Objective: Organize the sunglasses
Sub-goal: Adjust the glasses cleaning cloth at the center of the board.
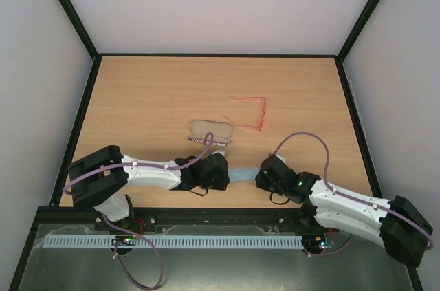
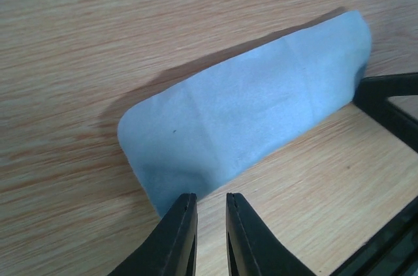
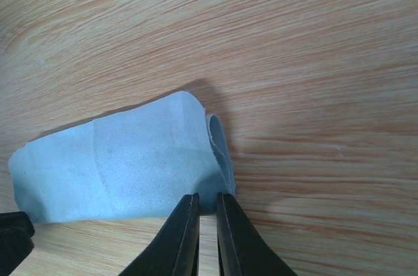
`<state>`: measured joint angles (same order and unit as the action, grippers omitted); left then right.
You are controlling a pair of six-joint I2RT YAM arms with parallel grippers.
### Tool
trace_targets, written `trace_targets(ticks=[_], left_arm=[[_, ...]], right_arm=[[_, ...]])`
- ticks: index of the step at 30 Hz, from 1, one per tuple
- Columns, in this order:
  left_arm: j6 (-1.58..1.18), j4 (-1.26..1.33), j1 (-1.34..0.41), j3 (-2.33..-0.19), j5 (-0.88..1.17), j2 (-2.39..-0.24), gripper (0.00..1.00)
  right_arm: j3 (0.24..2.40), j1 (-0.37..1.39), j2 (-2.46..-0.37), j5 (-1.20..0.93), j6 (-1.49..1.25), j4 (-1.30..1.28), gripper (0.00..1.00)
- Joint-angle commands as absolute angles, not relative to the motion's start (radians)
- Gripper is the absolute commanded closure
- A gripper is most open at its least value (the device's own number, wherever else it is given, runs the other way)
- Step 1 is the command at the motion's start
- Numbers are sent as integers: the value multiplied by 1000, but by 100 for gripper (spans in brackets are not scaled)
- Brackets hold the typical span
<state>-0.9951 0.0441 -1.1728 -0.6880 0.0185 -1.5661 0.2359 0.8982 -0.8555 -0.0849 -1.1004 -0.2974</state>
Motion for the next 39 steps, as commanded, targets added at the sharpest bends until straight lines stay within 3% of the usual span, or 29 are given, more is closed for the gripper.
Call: trace_targets(ticks=[1,9,22,39], left_arm=[[-995,33,-1167,-674,18,-1585,85],[-976,-101,-1162,-720,-12,-1439,81],[-922,58,-1052,-782,112,-1547,82],[-932,118,-1043,-789,94,-1701,84]], right_arm=[[226,904,-864,-60,-1113,-340,89],[429,904,-780,-22,-1054,-488,86],[524,901,-1132,-167,-927,-188,90],[455,886,-1314,-176,-927,-18,91]])
